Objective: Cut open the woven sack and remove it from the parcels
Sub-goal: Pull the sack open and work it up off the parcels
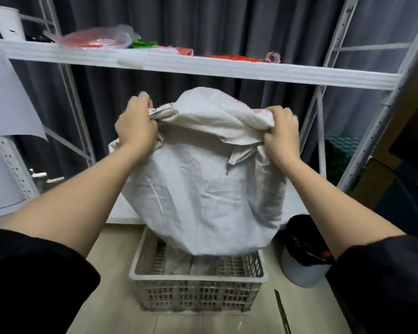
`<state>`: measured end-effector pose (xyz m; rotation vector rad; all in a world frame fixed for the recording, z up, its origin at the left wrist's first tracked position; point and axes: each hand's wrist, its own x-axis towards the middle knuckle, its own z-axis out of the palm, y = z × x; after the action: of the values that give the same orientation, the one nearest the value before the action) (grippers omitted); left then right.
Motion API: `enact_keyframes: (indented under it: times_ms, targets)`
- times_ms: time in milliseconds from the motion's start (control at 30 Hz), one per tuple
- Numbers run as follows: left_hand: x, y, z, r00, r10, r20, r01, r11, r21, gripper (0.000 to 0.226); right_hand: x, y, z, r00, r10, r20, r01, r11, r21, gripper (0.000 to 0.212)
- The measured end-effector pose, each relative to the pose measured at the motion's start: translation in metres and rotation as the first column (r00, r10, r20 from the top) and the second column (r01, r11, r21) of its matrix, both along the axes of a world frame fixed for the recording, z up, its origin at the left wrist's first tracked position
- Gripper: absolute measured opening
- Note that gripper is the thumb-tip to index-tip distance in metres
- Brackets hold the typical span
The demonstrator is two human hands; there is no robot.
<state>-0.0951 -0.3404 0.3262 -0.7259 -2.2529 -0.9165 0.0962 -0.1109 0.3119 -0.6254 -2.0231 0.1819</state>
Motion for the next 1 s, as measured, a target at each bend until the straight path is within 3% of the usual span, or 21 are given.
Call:
enact_keyframes:
  times_ms: [33, 67, 133, 167, 300, 333, 400, 433, 533, 567, 633, 700, 733, 833, 867, 933, 1000]
  targets:
    - [0.006, -0.003, 0.002, 1.000, 0.001, 0.010, -0.001, 1.000, 0.001, 0.024, 0.002, -0.005, -0.005, 1.000, -0.013, 0.013, 0.013, 1.000, 0.007, 0.051]
    - [0.009, -0.002, -0.002, 1.000, -0.018, -0.020, 0.014, 0.989, -0.148, 0.024, 0.005, -0.008, -0.014, 0.992, -0.046, 0.120, 0.040, 0.998, 0.049, 0.049]
    - [0.006, -0.003, -0.017, 0.994, -0.093, 0.059, 0.110, 0.872, -0.476, 0.025, 0.014, -0.005, -0.028, 0.847, -0.112, 0.520, 0.039, 0.988, 0.149, 0.044]
    - [0.001, -0.006, -0.016, 0.993, -0.094, 0.075, 0.120, 0.848, -0.516, 0.025, 0.016, 0.000, -0.023, 0.796, -0.129, 0.592, 0.035, 0.985, 0.167, 0.042]
    - [-0.002, -0.017, -0.002, 0.999, -0.044, -0.006, 0.044, 0.995, -0.094, 0.024, 0.006, -0.004, 0.010, 0.943, -0.166, 0.288, 0.116, 0.976, 0.182, 0.042]
    - [-0.002, -0.017, -0.005, 0.998, -0.052, -0.036, 0.048, 0.993, -0.111, 0.023, 0.003, -0.008, 0.010, 0.940, -0.182, 0.290, 0.122, 0.970, 0.212, 0.043]
    - [-0.001, -0.017, -0.014, 0.997, -0.079, -0.004, 0.075, 0.954, -0.289, 0.021, 0.000, -0.009, 0.002, 0.879, -0.177, 0.442, 0.073, 0.968, 0.241, 0.042]
    - [-0.003, -0.018, -0.013, 0.995, -0.095, 0.030, 0.099, 0.956, -0.275, 0.021, 0.001, -0.008, 0.003, 0.890, -0.167, 0.425, 0.070, 0.969, 0.236, 0.040]
    - [-0.002, -0.017, -0.002, 0.992, -0.111, -0.052, 0.114, 0.991, 0.070, 0.029, 0.001, -0.012, 0.013, 0.972, -0.234, 0.034, 0.221, 0.951, 0.217, 0.039]
    - [0.002, -0.018, -0.003, 0.984, -0.132, -0.120, 0.142, 0.986, 0.081, 0.030, 0.002, -0.016, 0.010, 0.965, -0.255, -0.057, 0.261, 0.945, 0.198, 0.040]
    - [0.005, -0.019, -0.015, 0.956, -0.237, -0.171, 0.233, 0.972, -0.041, 0.026, 0.007, -0.016, -0.005, 0.969, -0.239, -0.065, 0.248, 0.949, 0.195, 0.043]
    - [0.005, -0.026, -0.031, 0.939, -0.339, -0.056, 0.329, 0.934, -0.135, 0.008, 0.019, -0.009, -0.027, 0.990, -0.134, 0.045, 0.117, 0.956, 0.271, 0.041]
    - [0.005, -0.029, -0.039, 0.937, -0.349, -0.014, 0.334, 0.906, -0.259, 0.005, 0.027, -0.004, -0.037, 0.990, -0.088, 0.109, 0.043, 0.932, 0.361, 0.040]
    - [0.001, -0.034, -0.072, 0.892, -0.431, -0.136, 0.249, 0.719, -0.649, 0.014, 0.043, 0.005, -0.075, 0.958, -0.109, 0.265, -0.111, 0.713, 0.693, 0.039]
    - [0.000, -0.036, -0.083, 0.869, -0.472, -0.150, 0.236, 0.660, -0.713, 0.017, 0.047, 0.005, -0.086, 0.948, -0.128, 0.291, -0.140, 0.655, 0.743, 0.035]
    - [-0.009, -0.037, -0.101, 0.860, -0.500, -0.107, 0.278, 0.633, -0.723, 0.023, 0.049, 0.006, -0.099, 0.938, -0.148, 0.314, -0.173, 0.584, 0.793, 0.031]
    - [-0.017, -0.039, -0.109, 0.869, -0.492, -0.046, 0.254, 0.524, -0.813, 0.017, 0.051, 0.008, -0.104, 0.919, -0.152, 0.364, -0.229, 0.545, 0.806, 0.029]
